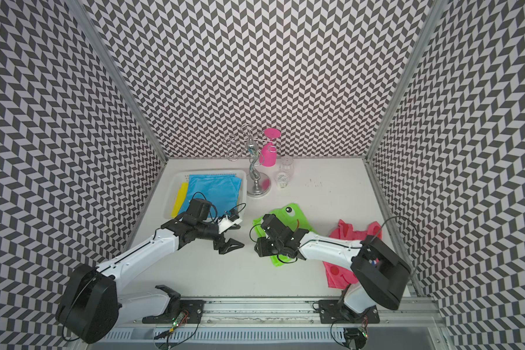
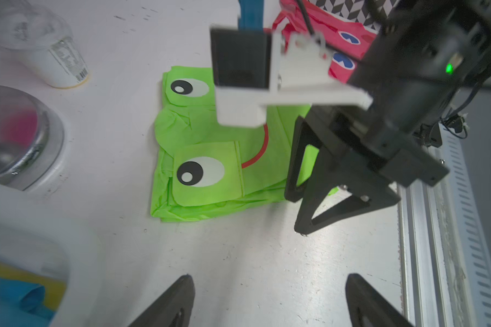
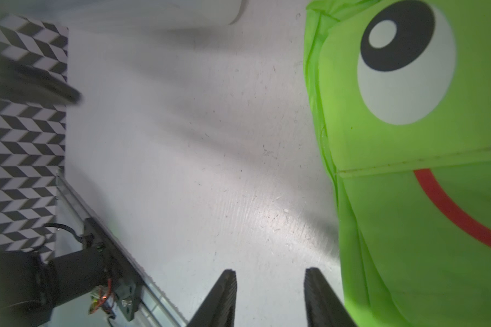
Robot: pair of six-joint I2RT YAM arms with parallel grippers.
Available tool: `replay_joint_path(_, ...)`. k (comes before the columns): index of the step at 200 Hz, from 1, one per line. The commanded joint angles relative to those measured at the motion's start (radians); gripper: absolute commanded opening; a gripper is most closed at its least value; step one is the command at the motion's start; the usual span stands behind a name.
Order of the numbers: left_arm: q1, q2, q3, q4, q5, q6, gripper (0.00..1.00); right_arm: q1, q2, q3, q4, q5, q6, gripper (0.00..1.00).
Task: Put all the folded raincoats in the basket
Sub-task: Move the raincoat to the center of the board.
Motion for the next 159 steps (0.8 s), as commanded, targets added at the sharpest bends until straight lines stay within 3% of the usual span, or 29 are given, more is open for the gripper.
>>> replay_joint_path(1, -0.053, -0.011, -0.049, 0.007, 0.003, 0.068, 0.88, -0.121, -0.106, 0.005, -0.078, -0.024, -0.111, 0.5)
replay_joint_path(19, -0.118, 0.0, -0.077, 0.058, -0.062, 0.075, 0.89, -0.311, -0.161, -0.015, -0.075, -0.119, -0.205, 0.55)
replay_joint_path(39, -0.196, 0.035, -0.088, 0.125, -0.137, 0.067, 0.89, -0.47, -0.151, -0.02, -0.031, -0.083, -0.292, 0.63)
replay_joint_path(60, -0.277, 0.07, -0.094, 0.199, -0.211, 0.067, 0.9, -0.578, -0.051, 0.022, -0.04, 0.018, -0.369, 0.66)
replay_joint_path(85, -0.354, 0.125, -0.086, 0.274, -0.312, 0.076, 0.91, -0.715, 0.096, 0.065, -0.041, -0.094, -0.437, 0.65)
replay_joint_path(98, -0.374, 0.151, -0.076, 0.304, -0.337, 0.075, 0.91, -0.748, 0.154, 0.08, -0.045, -0.192, -0.469, 0.65)
replay_joint_path(119, -0.391, 0.188, -0.055, 0.331, -0.382, 0.075, 0.92, -0.752, 0.214, 0.088, -0.068, -0.226, -0.492, 0.62)
replay_joint_path(159, -0.415, 0.232, -0.039, 0.329, -0.462, 0.157, 0.9, -0.744, 0.29, 0.075, -0.144, -0.35, -0.58, 0.49)
